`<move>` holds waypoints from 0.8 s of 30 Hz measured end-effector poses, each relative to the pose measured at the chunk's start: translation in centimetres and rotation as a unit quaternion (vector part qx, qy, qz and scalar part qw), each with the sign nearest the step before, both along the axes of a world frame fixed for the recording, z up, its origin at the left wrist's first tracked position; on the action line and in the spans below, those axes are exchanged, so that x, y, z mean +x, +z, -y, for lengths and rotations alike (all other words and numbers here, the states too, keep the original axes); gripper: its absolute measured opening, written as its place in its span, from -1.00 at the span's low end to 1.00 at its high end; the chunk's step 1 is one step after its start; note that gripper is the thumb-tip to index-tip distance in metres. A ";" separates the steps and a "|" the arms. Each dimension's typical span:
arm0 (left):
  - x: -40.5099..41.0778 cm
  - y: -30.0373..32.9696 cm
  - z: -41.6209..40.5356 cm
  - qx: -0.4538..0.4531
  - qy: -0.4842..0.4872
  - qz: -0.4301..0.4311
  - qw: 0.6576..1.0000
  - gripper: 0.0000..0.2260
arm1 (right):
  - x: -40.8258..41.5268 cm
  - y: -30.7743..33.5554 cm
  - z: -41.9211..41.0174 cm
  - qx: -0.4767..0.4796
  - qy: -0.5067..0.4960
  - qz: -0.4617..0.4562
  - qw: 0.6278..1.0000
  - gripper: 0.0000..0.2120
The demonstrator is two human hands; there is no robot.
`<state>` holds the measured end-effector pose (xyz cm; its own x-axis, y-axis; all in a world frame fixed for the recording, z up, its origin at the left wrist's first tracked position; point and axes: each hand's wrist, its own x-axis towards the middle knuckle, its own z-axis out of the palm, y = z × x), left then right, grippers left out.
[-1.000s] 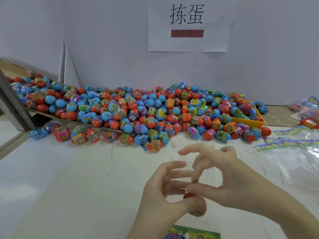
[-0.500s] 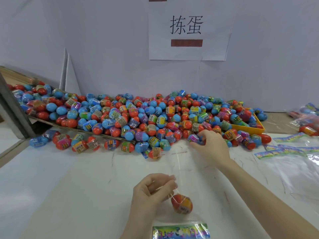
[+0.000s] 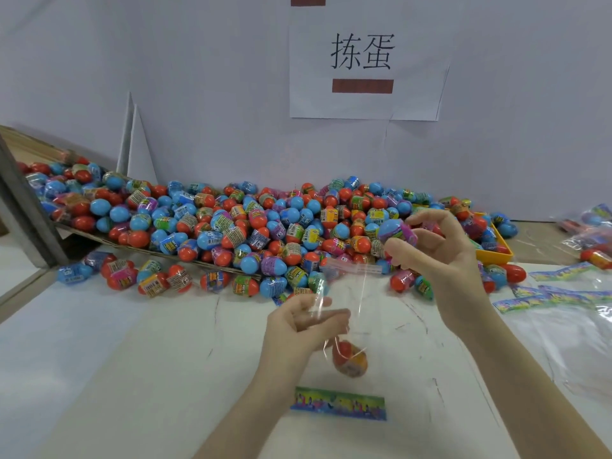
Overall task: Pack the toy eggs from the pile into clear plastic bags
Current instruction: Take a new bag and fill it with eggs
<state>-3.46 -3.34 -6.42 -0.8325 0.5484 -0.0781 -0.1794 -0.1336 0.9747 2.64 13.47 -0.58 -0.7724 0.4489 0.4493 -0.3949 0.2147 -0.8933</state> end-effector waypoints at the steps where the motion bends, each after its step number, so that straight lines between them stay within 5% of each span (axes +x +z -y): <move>1: -0.4 0.1 -0.4 -0.004 0.004 -0.010 1.000 -0.67 | 0.3 0.4 0.4 0.034 0.017 -0.001 0.999 -0.71; 8: -1.4 0.0 -2.3 0.045 0.030 -0.044 0.998 -0.77 | -0.4 -0.7 2.1 0.193 -0.114 0.030 0.974 -0.67; 12: -1.2 -0.9 -2.5 0.061 0.048 -0.045 0.996 -0.79 | -0.6 -1.9 1.6 0.313 -0.221 0.032 0.923 -0.73; 17: -1.1 -0.9 -2.3 0.079 0.042 -0.073 0.993 -0.80 | -0.6 -2.0 1.5 0.404 -0.200 0.016 0.892 -0.68; 24: -0.8 -0.9 -2.6 0.074 0.049 -0.087 0.992 -0.78 | 0.7 -1.8 0.9 0.336 -0.109 0.045 0.934 -0.64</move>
